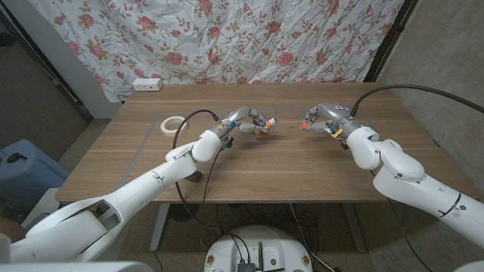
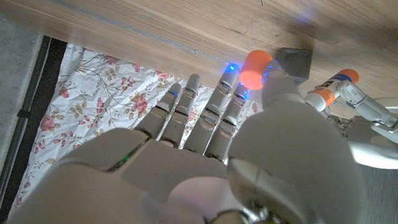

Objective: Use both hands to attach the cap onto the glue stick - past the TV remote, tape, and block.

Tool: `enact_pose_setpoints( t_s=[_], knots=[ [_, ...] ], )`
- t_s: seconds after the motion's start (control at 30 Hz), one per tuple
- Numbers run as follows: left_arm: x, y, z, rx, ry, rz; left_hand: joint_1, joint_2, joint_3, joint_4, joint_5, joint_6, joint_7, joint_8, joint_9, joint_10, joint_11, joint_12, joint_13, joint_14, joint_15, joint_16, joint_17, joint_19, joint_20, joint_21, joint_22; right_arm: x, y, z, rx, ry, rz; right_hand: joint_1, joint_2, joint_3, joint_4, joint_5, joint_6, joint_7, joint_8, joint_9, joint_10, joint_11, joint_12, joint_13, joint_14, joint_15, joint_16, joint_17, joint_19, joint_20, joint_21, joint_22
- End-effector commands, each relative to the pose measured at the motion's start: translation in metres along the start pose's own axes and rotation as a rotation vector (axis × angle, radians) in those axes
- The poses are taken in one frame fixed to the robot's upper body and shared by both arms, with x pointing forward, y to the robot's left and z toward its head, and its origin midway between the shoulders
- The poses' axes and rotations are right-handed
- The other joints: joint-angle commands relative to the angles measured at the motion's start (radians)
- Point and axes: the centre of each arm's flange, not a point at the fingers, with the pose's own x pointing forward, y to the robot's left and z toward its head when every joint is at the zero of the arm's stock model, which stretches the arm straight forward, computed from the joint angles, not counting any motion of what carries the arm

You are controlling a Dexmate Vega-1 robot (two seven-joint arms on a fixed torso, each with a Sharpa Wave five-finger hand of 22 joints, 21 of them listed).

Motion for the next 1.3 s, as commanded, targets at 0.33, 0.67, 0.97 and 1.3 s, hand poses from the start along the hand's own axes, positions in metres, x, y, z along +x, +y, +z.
enact_pose_setpoints(
  t_s=[0.33, 0.67, 0.97, 1.3],
  knots=[
    [0.006, -0.004, 0.005, -0.099, -0.022, 0.006, -0.011, 0.052, 0.007, -0.001, 0.006, 0.057, 0.000, 0.004, 0.013, 0.013, -0.020, 0.003, 0.003, -0.005, -0.136, -0.001, 0.003, 0.005, -0.025, 0.004, 0.004, 0.006, -0.020, -0.022, 0.206, 0.004, -0.020, 0.000, 0.006, -0.011, 0.002, 0.000, -0.002, 0.001, -0.003, 0.004, 0.005, 0.001, -0.008, 0.003, -0.007, -0.134, -0.001, 0.006, -0.005, -0.002, -0.002, 0.003],
    [0.007, -0.002, 0.007, -0.138, -0.027, 0.005, -0.011, 0.045, 0.005, -0.002, 0.006, 0.050, -0.004, 0.002, 0.013, 0.006, -0.020, 0.002, 0.002, -0.013, -0.137, -0.004, 0.001, 0.008, -0.023, 0.005, 0.004, 0.006, -0.026, -0.030, 0.316, -0.002, -0.028, 0.000, 0.008, -0.015, 0.003, -0.001, -0.005, 0.001, -0.008, 0.003, 0.003, 0.001, -0.012, 0.005, -0.013, -0.135, -0.002, 0.008, -0.006, -0.001, -0.002, 0.003],
    [0.011, -0.004, 0.007, -0.190, -0.052, 0.008, -0.008, 0.047, 0.004, -0.001, 0.006, 0.029, 0.005, 0.001, 0.015, -0.026, -0.019, 0.001, 0.004, -0.005, -0.122, -0.001, 0.000, 0.138, 0.040, 0.036, 0.005, 0.006, -0.030, -0.033, 0.312, 0.004, -0.048, -0.004, 0.015, -0.020, 0.007, -0.004, -0.010, 0.001, -0.014, 0.002, 0.003, 0.002, -0.014, 0.008, -0.015, -0.135, 0.002, 0.011, -0.008, 0.000, -0.002, 0.003],
    [0.014, -0.002, 0.009, -0.212, -0.075, 0.015, -0.001, 0.047, 0.002, -0.002, 0.005, 0.010, 0.020, 0.001, 0.017, -0.045, -0.017, 0.004, 0.006, 0.020, -0.109, 0.002, 0.001, 0.314, 0.059, 0.070, 0.007, 0.008, -0.037, -0.034, 0.320, -0.015, -0.035, -0.005, 0.018, -0.026, 0.008, -0.008, -0.011, 0.001, -0.019, 0.001, 0.002, 0.001, -0.017, 0.010, -0.016, -0.134, 0.004, 0.013, -0.010, 0.001, -0.001, 0.002]
  ],
)
